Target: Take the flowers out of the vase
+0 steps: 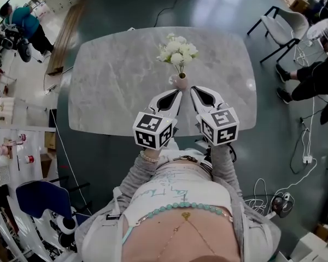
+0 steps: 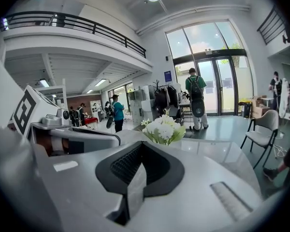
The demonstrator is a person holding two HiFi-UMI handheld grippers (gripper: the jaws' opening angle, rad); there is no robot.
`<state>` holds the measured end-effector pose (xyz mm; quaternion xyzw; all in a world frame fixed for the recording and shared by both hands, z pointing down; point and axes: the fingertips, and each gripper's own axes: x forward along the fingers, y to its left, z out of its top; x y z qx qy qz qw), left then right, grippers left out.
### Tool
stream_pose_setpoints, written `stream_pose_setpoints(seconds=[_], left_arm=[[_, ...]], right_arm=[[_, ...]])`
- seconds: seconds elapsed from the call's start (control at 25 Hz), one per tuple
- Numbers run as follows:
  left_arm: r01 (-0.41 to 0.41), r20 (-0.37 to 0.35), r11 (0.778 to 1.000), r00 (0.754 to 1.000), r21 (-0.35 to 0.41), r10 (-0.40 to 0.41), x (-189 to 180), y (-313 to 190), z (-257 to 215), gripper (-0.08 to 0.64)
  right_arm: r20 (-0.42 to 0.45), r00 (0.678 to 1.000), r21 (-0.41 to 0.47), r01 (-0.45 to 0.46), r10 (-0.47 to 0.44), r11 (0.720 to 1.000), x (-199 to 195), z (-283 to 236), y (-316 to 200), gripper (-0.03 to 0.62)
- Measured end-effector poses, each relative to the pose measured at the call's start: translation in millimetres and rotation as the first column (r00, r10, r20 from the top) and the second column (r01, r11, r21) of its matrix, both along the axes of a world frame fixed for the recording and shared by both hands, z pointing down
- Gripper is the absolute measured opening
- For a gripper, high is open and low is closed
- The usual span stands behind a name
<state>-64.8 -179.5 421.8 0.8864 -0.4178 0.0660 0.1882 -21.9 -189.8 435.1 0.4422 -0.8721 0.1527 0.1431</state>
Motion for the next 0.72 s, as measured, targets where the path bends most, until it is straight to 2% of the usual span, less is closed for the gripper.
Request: stream_pose_setpoints(seconds=[0.4,0.72], left_arm=[[-0.029,-0.006,0.999,1.000,-0.028,0.029,-12.7,-24.3,11.4,0.001],[0.037,-0.003,0.997,0.999,-0.062,-0.038,-7.6,-48.7,17.6,0.001]], right_arm=[[-0.021,1.000,-0.015,-0.019,0.019,1.000,-14.9,6.7,-24.2,0.028],[-0.026,0.999,-0.038,0.042,-0.043,0.998,-10.1,9.2,-52.1,0.028]])
